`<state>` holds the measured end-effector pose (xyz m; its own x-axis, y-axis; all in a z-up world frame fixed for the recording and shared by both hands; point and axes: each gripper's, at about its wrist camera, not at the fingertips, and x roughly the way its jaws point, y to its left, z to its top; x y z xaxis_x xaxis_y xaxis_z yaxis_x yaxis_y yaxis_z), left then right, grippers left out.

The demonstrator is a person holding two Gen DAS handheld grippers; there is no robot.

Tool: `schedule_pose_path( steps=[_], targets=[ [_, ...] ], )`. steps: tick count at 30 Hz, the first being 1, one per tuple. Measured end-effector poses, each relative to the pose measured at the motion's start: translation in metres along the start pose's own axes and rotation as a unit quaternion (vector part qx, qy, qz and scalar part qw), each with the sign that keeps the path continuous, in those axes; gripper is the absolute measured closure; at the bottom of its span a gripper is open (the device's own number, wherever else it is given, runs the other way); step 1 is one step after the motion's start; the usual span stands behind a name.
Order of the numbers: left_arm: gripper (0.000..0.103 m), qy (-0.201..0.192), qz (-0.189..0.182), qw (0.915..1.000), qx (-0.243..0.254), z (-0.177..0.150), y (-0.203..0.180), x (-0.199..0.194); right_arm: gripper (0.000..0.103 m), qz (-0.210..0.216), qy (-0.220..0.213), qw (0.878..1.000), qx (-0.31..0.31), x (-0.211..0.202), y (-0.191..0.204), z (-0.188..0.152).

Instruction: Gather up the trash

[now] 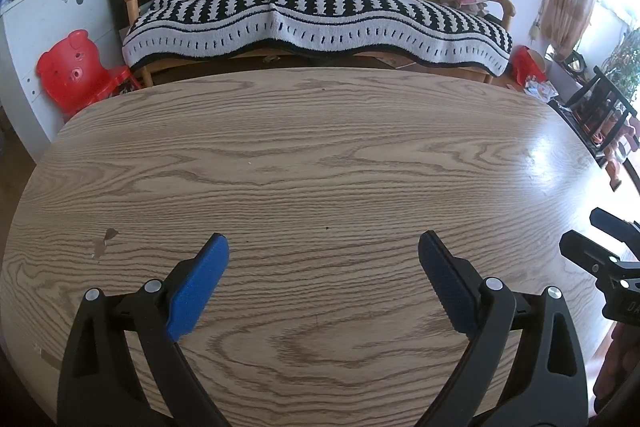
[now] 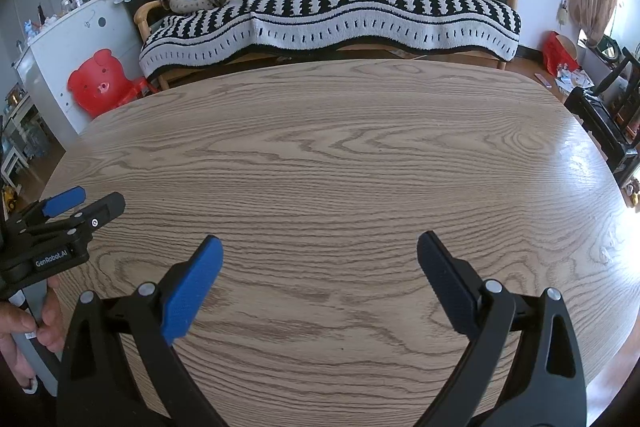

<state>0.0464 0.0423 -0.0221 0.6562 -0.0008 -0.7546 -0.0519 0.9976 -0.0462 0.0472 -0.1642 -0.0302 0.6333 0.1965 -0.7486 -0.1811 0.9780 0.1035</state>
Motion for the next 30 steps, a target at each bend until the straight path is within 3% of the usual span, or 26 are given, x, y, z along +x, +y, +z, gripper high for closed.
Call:
schedule_pose_path(
  steps=[30],
  targets=[
    [0.01,0.003,-0.003,1.0,0.004,-0.0032,-0.0034,0.0041,0.009,-0.001,0.002,1.0,0.001,-0.0003,-0.003,-0.0027]
  ],
)
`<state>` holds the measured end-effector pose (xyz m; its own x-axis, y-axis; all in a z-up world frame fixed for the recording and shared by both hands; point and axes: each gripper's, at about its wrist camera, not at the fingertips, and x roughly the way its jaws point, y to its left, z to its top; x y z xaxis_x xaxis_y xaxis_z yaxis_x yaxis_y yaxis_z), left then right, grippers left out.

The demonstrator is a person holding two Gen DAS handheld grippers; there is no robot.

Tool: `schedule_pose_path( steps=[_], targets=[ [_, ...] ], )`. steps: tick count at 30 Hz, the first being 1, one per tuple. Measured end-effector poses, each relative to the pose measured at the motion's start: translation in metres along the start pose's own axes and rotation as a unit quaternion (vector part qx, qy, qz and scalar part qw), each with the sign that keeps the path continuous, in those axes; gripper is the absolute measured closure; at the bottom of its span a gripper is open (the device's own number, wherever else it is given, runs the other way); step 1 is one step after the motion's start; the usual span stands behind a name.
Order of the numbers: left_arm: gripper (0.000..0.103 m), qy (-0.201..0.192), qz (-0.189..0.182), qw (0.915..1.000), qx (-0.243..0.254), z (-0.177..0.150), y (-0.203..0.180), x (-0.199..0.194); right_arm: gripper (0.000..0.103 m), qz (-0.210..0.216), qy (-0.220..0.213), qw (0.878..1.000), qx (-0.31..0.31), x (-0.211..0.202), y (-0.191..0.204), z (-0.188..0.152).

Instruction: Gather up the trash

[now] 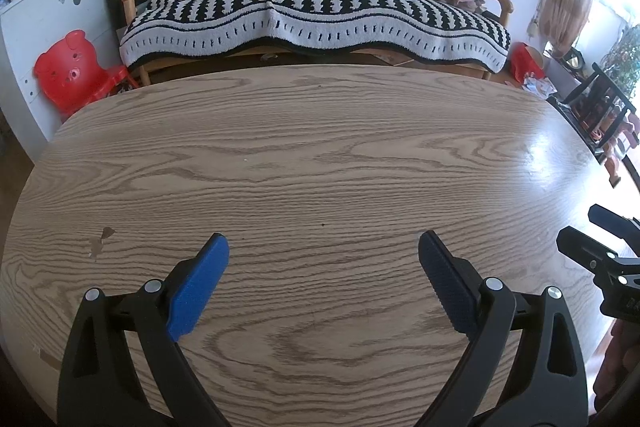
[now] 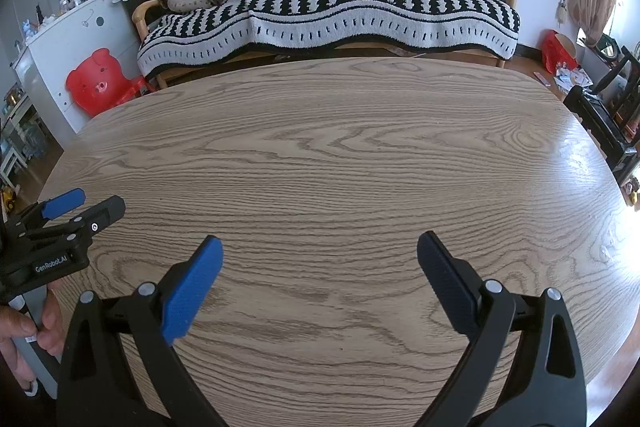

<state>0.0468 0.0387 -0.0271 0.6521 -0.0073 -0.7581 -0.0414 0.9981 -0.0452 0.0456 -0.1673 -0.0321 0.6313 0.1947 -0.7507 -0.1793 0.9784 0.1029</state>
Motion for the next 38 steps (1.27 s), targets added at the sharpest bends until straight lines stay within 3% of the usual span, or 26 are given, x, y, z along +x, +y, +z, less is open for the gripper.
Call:
schedule_pose_path(
  steps=[28,38],
  targets=[
    [0.01,-0.011,0.011,0.9999,0.005,0.004,0.004,-0.005,0.009,-0.001,0.003,1.0,0.001,0.0,-0.005,-0.008],
    [0.01,0.003,0.006,1.0,-0.002,0.004,0.008,0.0,0.009,-0.003,0.003,1.0,0.002,-0.001,-0.009,-0.011]
  ],
)
